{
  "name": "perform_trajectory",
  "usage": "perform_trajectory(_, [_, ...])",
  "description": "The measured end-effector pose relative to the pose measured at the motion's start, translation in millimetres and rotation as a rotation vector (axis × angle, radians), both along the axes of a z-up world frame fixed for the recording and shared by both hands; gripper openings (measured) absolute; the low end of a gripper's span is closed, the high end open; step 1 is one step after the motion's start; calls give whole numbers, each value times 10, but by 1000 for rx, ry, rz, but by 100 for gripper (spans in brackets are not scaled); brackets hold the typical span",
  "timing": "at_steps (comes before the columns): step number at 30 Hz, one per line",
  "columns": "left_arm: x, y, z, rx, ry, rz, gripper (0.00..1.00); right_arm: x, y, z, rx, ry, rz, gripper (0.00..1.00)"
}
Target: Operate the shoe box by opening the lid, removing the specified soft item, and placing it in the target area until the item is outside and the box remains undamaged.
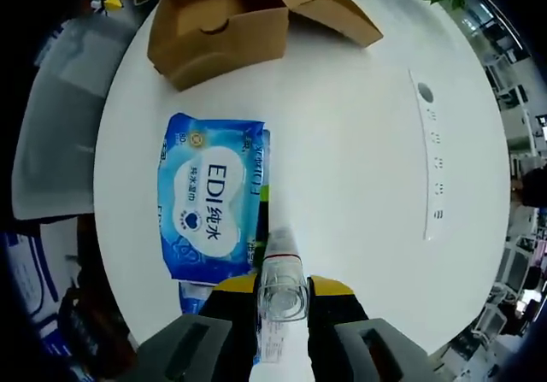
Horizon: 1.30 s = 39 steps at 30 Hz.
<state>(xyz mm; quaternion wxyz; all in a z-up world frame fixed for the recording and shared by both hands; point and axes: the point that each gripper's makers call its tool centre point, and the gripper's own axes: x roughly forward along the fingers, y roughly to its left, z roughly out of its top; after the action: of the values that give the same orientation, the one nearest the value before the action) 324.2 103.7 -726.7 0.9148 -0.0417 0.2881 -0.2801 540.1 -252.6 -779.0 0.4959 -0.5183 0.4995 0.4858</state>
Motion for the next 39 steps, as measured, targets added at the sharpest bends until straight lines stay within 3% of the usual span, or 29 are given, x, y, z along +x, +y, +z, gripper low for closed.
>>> perform_trajectory(39, [-22,-37,11,1,-2,-17,38,43,-8,77,37,-6,-36,24])
